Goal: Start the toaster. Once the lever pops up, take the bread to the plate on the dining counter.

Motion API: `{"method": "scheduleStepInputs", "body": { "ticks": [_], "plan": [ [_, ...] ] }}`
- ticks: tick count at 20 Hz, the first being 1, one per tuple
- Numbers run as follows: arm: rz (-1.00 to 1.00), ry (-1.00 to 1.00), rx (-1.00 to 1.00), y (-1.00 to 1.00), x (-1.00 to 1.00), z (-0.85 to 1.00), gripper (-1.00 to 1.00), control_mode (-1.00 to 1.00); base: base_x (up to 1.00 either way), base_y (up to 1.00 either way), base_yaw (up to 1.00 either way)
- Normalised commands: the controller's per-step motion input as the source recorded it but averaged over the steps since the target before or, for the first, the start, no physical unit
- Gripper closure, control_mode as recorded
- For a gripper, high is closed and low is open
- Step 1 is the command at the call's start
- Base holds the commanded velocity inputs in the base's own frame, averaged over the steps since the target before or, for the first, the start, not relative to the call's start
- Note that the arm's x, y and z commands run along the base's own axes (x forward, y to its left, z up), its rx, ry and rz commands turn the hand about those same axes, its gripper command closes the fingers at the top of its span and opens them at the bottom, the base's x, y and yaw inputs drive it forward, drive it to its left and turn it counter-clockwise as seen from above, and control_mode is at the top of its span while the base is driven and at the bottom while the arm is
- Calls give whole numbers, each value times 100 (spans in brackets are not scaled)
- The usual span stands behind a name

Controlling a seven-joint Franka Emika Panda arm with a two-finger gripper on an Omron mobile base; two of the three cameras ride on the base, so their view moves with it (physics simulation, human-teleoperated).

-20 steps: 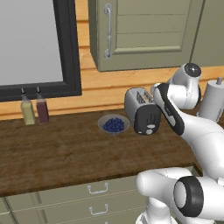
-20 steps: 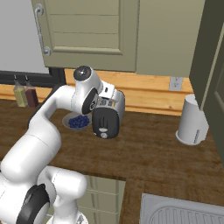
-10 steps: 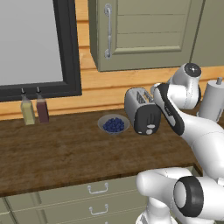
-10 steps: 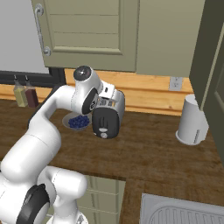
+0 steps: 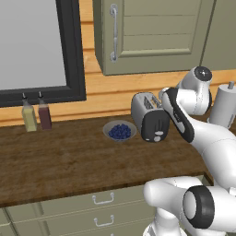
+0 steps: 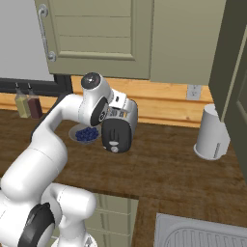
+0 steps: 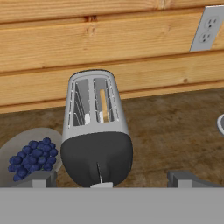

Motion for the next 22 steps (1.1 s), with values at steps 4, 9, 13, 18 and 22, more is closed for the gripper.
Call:
{"method": "scheduleStepInputs", "body": {
  "ticks": [4, 9, 13, 18, 22],
  "plan": [
    [0, 0, 0, 0, 0, 0, -100, -100, 0, 0, 0],
    [0, 0, 0, 0, 0, 0, -100, -100, 0, 0, 0],
    [0, 0, 0, 0, 0, 0, -100, -100, 0, 0, 0],
    [0, 0, 0, 0, 0, 0, -100, -100, 0, 0, 0],
    [0, 0, 0, 0, 0, 0, -100, -100, 0, 0, 0]
  ]
}}
